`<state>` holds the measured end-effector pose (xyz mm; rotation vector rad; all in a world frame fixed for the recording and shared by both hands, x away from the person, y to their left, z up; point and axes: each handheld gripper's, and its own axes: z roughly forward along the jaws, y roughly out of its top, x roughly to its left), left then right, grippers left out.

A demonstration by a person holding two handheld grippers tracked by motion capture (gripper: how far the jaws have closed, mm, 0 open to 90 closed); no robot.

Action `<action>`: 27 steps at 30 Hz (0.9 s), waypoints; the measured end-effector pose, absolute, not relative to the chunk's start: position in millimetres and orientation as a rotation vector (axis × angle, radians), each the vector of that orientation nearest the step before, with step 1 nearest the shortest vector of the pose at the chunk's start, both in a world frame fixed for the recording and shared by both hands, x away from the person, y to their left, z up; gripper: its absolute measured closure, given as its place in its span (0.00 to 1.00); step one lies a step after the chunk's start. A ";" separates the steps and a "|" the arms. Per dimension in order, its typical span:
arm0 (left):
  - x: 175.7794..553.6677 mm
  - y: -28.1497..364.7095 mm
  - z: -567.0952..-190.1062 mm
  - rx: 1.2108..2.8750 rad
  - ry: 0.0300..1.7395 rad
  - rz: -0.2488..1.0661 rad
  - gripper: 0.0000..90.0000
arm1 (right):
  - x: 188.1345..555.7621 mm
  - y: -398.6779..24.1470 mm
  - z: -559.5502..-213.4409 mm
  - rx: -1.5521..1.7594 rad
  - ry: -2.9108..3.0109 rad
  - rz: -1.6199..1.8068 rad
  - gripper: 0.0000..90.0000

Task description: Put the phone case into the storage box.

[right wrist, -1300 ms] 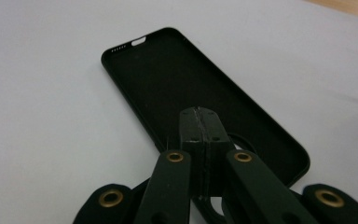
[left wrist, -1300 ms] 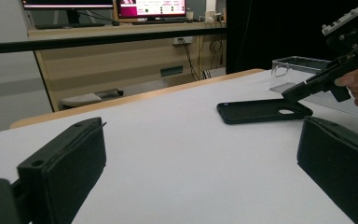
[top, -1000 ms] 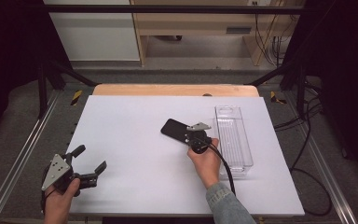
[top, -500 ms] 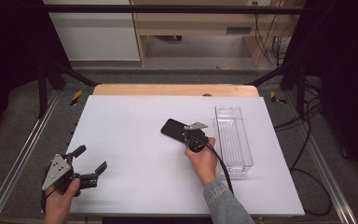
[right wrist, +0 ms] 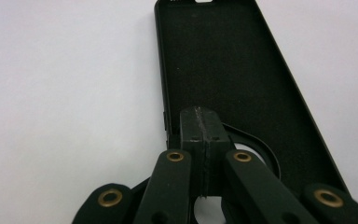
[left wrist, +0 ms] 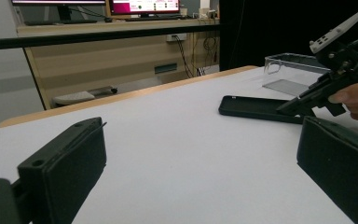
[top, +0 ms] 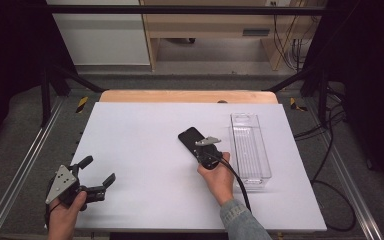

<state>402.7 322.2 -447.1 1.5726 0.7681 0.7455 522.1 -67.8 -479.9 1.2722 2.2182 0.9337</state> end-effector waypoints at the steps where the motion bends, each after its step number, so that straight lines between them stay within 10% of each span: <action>1: 402.7 321.8 -447.2 1.575 0.767 0.746 0.02 | 519.9 -68.2 -480.0 1.270 2.221 0.940 1.00; 27: 401.4 319.7 -447.4 1.592 0.763 0.750 0.02 | 445.5 -76.7 -476.4 1.151 2.407 1.020 1.00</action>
